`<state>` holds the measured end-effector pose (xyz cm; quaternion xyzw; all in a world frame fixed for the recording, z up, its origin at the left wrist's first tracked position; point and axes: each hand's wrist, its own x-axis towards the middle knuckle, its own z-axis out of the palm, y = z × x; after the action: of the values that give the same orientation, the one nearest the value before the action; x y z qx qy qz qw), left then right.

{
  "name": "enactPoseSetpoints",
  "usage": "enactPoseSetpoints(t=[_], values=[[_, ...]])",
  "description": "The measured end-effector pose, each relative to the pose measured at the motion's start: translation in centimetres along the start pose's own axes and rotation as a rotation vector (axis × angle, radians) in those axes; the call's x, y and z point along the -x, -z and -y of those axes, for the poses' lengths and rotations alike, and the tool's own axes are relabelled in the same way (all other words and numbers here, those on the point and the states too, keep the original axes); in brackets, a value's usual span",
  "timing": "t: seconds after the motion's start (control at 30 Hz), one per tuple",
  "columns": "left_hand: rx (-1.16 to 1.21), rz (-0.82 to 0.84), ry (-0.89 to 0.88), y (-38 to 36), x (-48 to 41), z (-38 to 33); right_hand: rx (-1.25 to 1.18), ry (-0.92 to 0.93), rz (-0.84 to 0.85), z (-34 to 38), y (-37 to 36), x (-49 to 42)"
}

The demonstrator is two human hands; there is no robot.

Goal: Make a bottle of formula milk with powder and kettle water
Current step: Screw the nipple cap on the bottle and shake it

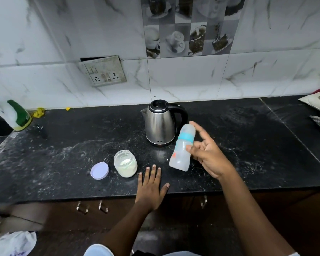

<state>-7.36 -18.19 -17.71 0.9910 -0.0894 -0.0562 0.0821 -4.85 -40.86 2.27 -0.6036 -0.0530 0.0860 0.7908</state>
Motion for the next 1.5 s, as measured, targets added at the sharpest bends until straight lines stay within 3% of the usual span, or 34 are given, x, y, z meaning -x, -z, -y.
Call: enactPoseSetpoints(t=[0.13, 0.27, 0.4, 0.53, 0.7, 0.83, 0.97, 1.1, 1.23, 1.37, 1.5], values=[[-0.013, -0.014, -0.004, -0.2, 0.0, 0.0, -0.105, 0.046, -0.110, -0.3, 0.2, 0.1], [-0.026, 0.001, 0.001, -0.3, -0.1, 0.0, -0.026, 0.020, -0.020, -0.3, 0.1, 0.7], [-0.017, -0.010, -0.001, -0.4, -0.1, 0.0, -0.190, 0.081, -0.224, -0.4, 0.7, 0.4], [-0.024, -0.009, 0.000, -0.4, -0.1, -0.1, -0.013, 0.010, -0.050, 0.0, 0.3, 1.2], [-0.048, 0.039, -0.009, 0.1, -0.1, -0.2, -0.151, 0.054, -0.200, 0.8, -0.1, 0.5], [-0.030, 0.036, -0.003, -0.3, -0.2, -0.2, 0.048, -0.002, 0.061, 1.5, -0.2, 1.1], [-0.045, -0.008, -0.007, -0.4, -0.2, -0.1, -0.113, 0.046, -0.130, 1.1, 0.5, 0.0], [-0.045, -0.015, 0.011, -0.3, -0.1, -0.3, 0.053, 0.013, 0.024, 0.7, 0.9, 0.2], [-0.035, -0.028, 0.007, -0.4, -0.1, -0.1, -0.098, 0.086, -0.165, -0.2, 0.8, -0.6], [-0.020, -0.024, 0.009, -0.6, 0.1, -0.2, 0.025, 0.026, 0.012, 0.0, 0.6, 0.1], [-0.017, -0.025, 0.012, -0.3, 0.0, -0.2, -0.132, 0.081, -0.171, -0.4, 0.5, -0.3]])
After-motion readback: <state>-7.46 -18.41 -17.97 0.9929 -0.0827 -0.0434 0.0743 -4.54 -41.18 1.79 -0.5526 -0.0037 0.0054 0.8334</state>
